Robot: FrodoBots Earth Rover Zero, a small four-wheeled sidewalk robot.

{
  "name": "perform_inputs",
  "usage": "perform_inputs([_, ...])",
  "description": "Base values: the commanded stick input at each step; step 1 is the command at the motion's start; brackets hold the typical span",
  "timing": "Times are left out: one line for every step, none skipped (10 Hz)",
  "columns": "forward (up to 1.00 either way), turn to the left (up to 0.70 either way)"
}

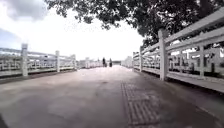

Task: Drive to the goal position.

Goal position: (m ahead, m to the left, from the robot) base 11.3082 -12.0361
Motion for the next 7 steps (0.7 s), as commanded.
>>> perform_inputs([0.7, 0.0])
perform_inputs([0.7, 0.0])
perform_inputs([0.7, 0.0])
perform_inputs([0.7, 0.0])
perform_inputs([0.7, 0.0])
perform_inputs([0.7, 0.0])
perform_inputs([0.7, 0.0])
